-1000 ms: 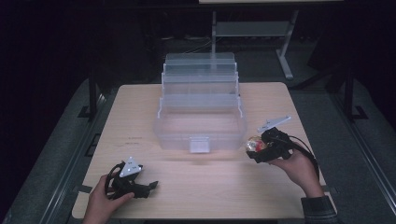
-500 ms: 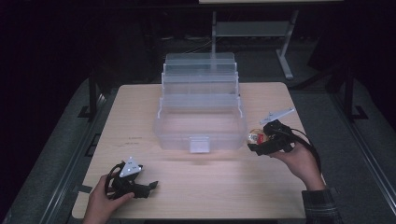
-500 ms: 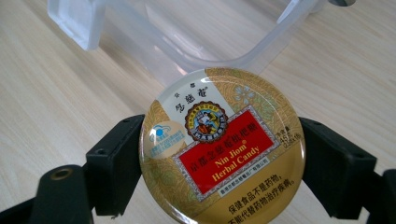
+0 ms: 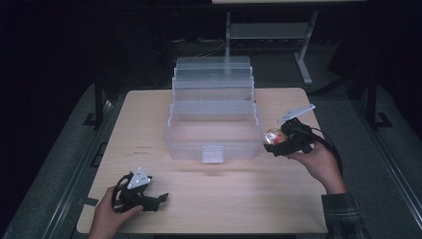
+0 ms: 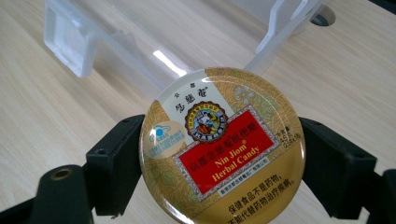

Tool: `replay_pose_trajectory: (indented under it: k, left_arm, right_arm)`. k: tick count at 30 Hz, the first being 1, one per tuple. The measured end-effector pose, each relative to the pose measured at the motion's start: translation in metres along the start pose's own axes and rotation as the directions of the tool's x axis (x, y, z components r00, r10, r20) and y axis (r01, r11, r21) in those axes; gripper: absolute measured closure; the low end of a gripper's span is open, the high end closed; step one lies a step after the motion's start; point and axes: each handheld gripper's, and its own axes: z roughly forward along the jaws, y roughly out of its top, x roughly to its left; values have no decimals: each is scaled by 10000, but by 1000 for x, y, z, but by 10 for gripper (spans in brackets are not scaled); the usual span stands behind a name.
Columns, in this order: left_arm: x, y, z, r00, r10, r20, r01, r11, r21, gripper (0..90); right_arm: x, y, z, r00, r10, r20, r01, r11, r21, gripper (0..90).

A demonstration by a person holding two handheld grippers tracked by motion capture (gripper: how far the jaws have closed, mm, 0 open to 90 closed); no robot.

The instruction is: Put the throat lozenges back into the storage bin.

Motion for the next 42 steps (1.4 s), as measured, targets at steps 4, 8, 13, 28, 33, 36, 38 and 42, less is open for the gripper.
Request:
replay_pose_trajectory:
  k: [4, 8, 13, 28, 33, 36, 38, 42]
  left_arm:
    - [0, 0, 0, 10000, 4, 4, -4, 10000, 11, 108]
    - [0, 0, 0, 10000, 10, 0, -10, 10000, 17, 109]
    - [0, 0, 0, 10000, 30, -6, -30, 10000, 15, 108]
    - [0, 0, 0, 10000, 10, 0, -10, 10000, 10, 108]
    - [0, 0, 0, 10000, 12, 2, -12, 10000, 14, 108]
    - [0, 0, 0, 10000, 8, 3, -8, 10000, 9, 108]
    - [0, 0, 0, 10000, 11, 2, -11, 10000, 18, 108]
    - [0, 0, 0, 10000, 7, 2, -7, 10000, 15, 109]
  right_arm:
    - [-2, 6, 1, 10000, -35, 17, 35, 10000, -14, 198]
    - [-2, 13, 4, 10000, -22, -9, 22, 10000, 11, 198]
    - [-3, 22, 10, 10000, -79, -20, 79, 10000, 18, 198]
    - [0, 44, 28, 9997, -124, -227, 126, 9999, 80, 197]
    - [2, 49, 35, 9996, -133, -264, 135, 9999, 78, 197]
    - [3, 51, 40, 9993, -133, -339, 136, 9999, 95, 197]
    - [3, 53, 43, 9992, -161, -354, 164, 9998, 78, 197]
    - [5, 56, 49, 9990, -144, -419, 151, 9997, 175, 197]
